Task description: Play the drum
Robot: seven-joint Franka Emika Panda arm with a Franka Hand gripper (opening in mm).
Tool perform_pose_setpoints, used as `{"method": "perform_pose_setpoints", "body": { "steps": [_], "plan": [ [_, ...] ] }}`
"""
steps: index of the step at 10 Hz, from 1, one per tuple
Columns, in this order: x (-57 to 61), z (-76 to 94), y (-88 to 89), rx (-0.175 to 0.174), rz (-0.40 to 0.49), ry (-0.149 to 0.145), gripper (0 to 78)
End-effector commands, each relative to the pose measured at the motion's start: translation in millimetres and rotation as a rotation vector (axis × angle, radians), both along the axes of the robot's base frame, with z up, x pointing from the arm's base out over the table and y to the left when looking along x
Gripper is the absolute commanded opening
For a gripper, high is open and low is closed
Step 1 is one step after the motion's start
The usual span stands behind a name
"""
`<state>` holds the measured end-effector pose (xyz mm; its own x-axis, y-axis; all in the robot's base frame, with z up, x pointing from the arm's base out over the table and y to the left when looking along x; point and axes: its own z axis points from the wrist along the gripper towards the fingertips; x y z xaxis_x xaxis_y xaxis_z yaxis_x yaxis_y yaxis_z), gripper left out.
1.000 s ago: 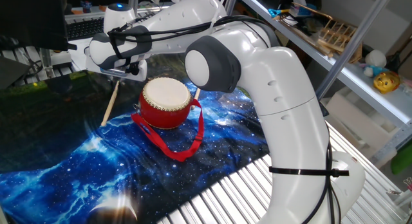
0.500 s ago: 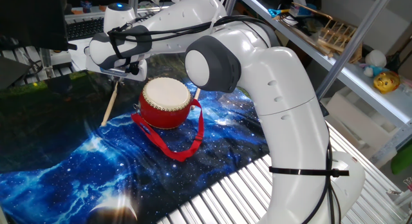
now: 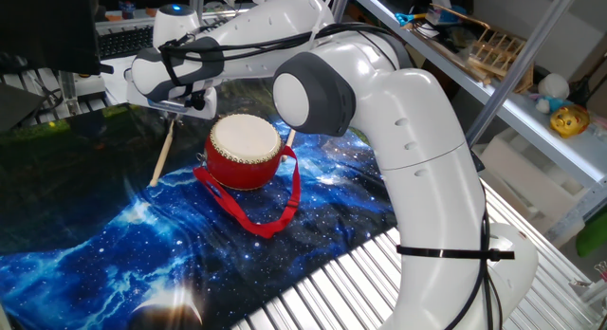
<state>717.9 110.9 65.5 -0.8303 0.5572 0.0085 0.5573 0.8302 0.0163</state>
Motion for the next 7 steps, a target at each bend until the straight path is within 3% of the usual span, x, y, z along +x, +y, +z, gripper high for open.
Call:
{"method": "perform_pose_setpoints", "body": {
  "steps": [1, 4, 7],
  "plan": [
    [-2.2, 20.6, -2.2, 0.014, 0.003, 0.01, 1.2],
    [-4.7, 29.6, -3.5, 0.019, 0.01, 0.016, 1.2],
    [-9.4, 48.6, -9.3, 0.046, 0.036, 0.032, 1.2]
  ]
}}
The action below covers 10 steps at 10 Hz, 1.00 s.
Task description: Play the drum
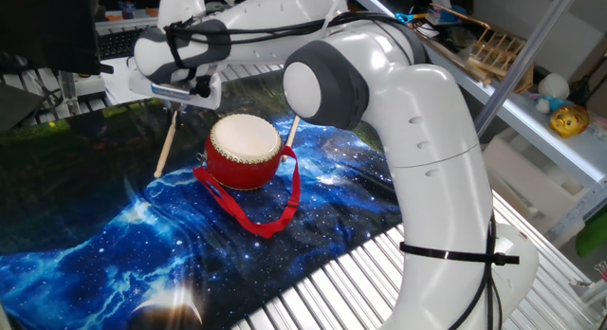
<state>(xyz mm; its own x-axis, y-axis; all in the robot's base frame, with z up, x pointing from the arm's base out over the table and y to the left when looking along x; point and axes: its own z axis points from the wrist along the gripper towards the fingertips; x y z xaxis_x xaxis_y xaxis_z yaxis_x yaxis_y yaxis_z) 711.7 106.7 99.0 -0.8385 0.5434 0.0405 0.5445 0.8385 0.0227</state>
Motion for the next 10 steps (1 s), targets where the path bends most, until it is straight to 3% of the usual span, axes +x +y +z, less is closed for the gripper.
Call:
{"method": "perform_pose_setpoints", "body": {
  "steps": [1, 6, 10],
  "plan": [
    [-4.4, 19.2, -6.7, 0.024, 0.03, 0.007, 1.2],
    [-10.4, 40.0, -15.9, 0.024, 0.067, 0.005, 1.2],
    [-12.9, 47.1, -19.8, 0.032, 0.075, 0.002, 1.2]
  ]
}}
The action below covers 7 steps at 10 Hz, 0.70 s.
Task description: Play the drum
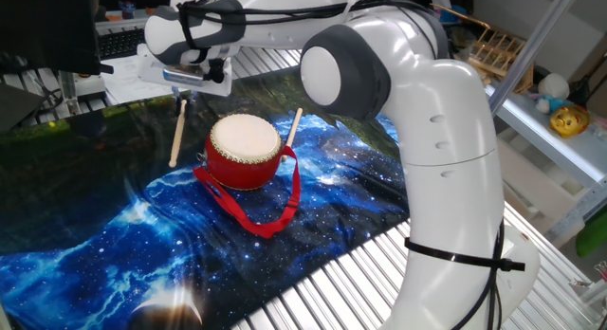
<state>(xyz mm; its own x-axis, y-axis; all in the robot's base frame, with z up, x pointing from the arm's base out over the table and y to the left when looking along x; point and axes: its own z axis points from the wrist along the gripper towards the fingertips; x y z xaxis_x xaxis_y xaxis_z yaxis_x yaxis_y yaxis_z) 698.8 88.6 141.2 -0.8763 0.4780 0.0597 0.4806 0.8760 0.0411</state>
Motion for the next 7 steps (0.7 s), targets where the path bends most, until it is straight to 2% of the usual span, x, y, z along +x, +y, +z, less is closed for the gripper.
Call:
{"method": "perform_pose_setpoints", "body": {
  "steps": [1, 4, 7],
  "plan": [
    [-0.5, 5.9, -2.3, 0.007, 0.004, -0.006, 1.2],
    [-0.7, 6.3, -2.5, 0.006, 0.001, -0.005, 1.2],
    [-0.7, 6.3, -2.5, 0.054, -0.042, -0.009, 1.2]
  ]
}}
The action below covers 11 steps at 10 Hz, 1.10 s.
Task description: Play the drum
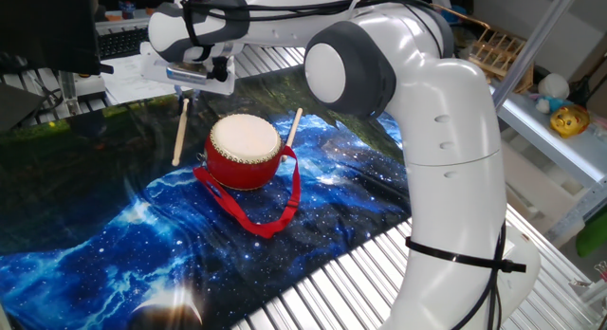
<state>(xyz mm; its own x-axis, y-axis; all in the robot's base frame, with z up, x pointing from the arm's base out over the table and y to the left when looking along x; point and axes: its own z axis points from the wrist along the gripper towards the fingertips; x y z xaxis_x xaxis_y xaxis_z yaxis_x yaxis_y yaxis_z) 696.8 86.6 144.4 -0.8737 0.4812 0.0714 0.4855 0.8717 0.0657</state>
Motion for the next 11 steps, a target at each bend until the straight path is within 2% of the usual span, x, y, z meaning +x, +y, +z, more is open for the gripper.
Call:
{"method": "perform_pose_setpoints", "body": {
  "steps": [1, 4, 5, 7, 8, 11],
  "plan": [
    [1.4, 3.1, -0.5, 0.025, -0.045, -0.01, 1.2],
    [1.4, 3.1, -0.5, 0.015, -0.118, -0.051, 1.2],
    [1.4, 3.1, -0.5, 0.0, -0.152, -0.066, 1.2],
    [1.4, 3.1, -0.5, -0.006, -0.141, -0.076, 1.2],
    [1.4, 3.1, -0.5, -0.017, -0.142, -0.063, 1.2],
    [-0.5, 10.0, -0.4, -0.008, -0.116, -0.031, 1.2]
  ]
}}
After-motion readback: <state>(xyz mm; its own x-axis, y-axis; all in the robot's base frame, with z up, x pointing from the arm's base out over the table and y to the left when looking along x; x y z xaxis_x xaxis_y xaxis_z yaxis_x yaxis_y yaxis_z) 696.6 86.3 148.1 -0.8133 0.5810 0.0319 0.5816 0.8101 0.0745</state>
